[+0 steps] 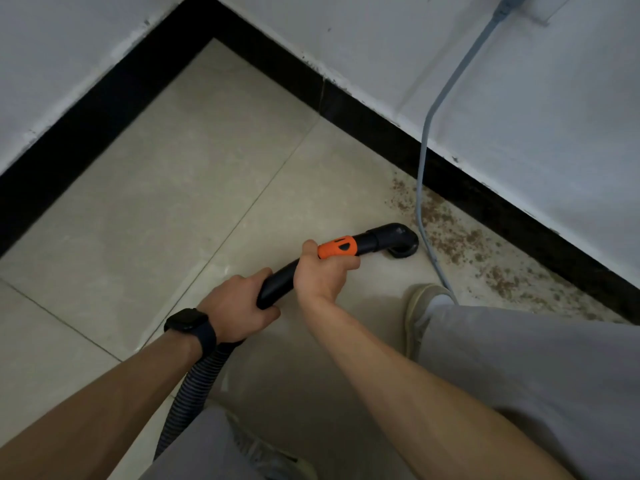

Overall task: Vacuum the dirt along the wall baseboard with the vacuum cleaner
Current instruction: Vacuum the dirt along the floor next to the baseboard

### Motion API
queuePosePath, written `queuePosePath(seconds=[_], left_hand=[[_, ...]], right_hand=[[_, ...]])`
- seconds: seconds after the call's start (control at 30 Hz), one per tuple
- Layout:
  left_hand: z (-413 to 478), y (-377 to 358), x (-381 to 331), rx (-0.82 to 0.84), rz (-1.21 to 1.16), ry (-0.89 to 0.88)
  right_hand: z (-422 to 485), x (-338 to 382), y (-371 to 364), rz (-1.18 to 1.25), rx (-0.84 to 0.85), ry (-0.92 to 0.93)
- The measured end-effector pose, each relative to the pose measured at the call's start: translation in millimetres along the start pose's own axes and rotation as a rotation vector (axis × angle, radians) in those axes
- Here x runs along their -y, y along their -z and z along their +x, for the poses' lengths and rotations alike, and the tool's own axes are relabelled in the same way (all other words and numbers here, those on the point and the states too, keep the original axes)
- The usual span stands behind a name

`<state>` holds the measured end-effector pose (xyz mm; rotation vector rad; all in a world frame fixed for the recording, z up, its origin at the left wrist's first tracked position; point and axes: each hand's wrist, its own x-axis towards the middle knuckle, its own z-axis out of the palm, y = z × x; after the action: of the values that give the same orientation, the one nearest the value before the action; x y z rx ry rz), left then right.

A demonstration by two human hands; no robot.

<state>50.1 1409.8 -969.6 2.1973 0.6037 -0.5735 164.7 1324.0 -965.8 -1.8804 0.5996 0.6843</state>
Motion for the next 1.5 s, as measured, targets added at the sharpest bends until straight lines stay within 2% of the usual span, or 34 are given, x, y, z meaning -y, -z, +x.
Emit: queuePosePath(seconds=[0.27,0.7,1.1,1.5], left_hand=[[0,13,3,-0.171,-0.044,0.117],[35,17,-20,-0.243,-0.110,0.158],[58,20,-25,-0.248,-0.161,0.149],[42,18,-11,-0.147,-0.107,0.069]], right_hand=[[3,27,-29,-0.068,0.158,0.099],[40,55,-34,-0.094,0.150,0.171],[55,71,-33,-0.116,0.175,0.210],[38,47,-26,-0.071,0.082,0.149]])
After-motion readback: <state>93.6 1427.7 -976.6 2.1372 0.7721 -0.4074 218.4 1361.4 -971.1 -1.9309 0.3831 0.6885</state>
